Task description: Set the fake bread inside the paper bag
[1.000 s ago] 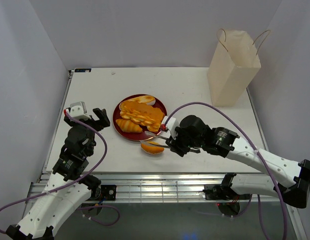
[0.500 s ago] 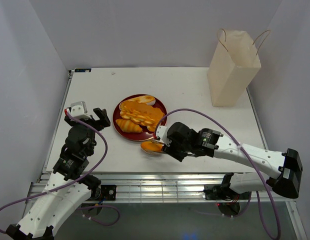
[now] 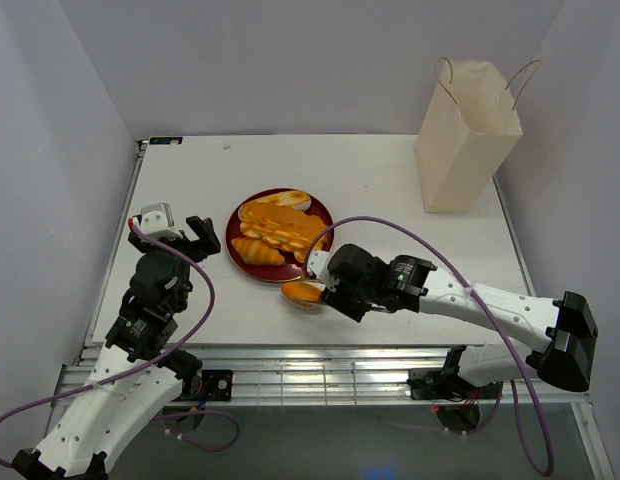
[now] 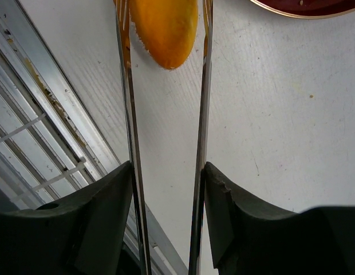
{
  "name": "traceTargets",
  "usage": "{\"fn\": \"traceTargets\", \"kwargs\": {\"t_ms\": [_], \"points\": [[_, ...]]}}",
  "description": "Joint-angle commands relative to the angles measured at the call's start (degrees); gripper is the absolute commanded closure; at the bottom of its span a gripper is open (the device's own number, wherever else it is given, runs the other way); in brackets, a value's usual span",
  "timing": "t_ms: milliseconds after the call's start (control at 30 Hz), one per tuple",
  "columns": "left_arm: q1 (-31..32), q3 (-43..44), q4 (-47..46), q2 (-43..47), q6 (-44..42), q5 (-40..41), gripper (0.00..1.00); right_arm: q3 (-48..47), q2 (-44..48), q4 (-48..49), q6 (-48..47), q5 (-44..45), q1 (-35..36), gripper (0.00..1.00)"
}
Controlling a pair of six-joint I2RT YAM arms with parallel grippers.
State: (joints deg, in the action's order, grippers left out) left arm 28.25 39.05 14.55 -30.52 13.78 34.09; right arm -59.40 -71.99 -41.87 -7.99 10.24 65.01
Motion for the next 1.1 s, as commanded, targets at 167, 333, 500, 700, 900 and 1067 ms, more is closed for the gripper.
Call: {"fn": "traceTargets", "kwargs": {"t_ms": [167,333,500,700,900,1067], "points": [[0.23,-0.29,-0.57,0.55,-0.42,-0.34,0.02,-2.57,-2.45,1.96,-0.80,-0.39,0.47,0.44],[0.23,-0.29,-0.57,0.64,-0.42,-0.60,0.02,-2.48,-2.81,1.88,-0.80,-1.36,0.47,0.44],[0.31,-0.29,-0.57,0.73,-0.42,-0.60,0.02,-2.92,-3.07,1.44,-0.45,-1.28,0.47,0.42],[0.23,-0.29,-0.57,0.64,-0.42,-0.60,0.02,-2.57,-3.25,1.61,-0.01,-1.19,0.47,0.42],[0.23,-0.29,-0.57,0.82,-0.42,-0.51,0.02,-2.74,-4.48,1.88,-0.01,-2.06,0.47,0.51],[0.23,-0.29,-0.66,0.90,-0.42,-0.34,0.02,-3.71,-4.66,1.53,-0.01,-2.15,0.55,0.65]]}}
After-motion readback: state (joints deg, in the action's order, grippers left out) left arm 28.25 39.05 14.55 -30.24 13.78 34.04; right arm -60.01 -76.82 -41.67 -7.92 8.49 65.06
